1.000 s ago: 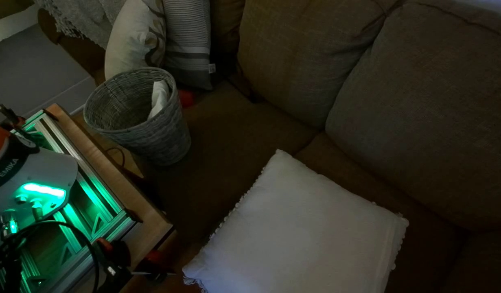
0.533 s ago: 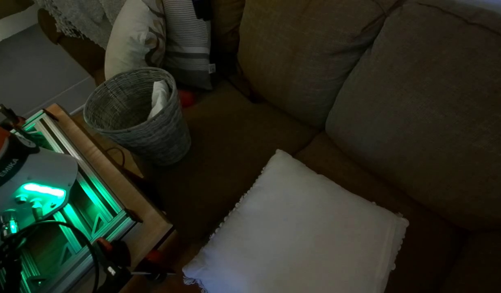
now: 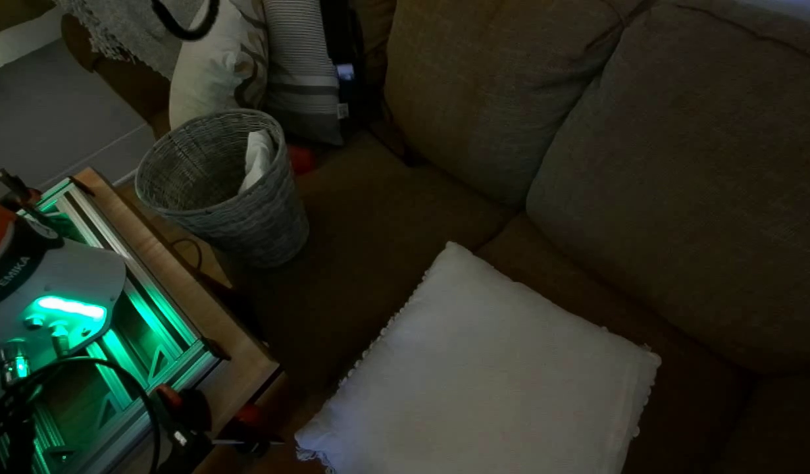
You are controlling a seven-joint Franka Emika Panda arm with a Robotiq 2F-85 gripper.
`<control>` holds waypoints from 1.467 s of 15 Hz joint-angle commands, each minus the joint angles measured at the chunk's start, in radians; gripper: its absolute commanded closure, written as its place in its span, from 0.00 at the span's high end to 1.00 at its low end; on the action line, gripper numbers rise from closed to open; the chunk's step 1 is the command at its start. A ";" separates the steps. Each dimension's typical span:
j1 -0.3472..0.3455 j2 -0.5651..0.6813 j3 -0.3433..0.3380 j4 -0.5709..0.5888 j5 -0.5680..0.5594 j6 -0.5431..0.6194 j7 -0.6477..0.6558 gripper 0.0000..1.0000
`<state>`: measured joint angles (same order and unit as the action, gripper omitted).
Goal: Move the pillow on the right to the left side of the sofa
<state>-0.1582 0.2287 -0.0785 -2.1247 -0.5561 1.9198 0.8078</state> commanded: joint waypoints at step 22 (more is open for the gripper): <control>0.141 1.004 -0.184 0.715 -0.132 -0.084 0.332 1.00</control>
<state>-0.0285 1.0516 -0.2358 -1.6006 -0.7101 1.9123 1.1716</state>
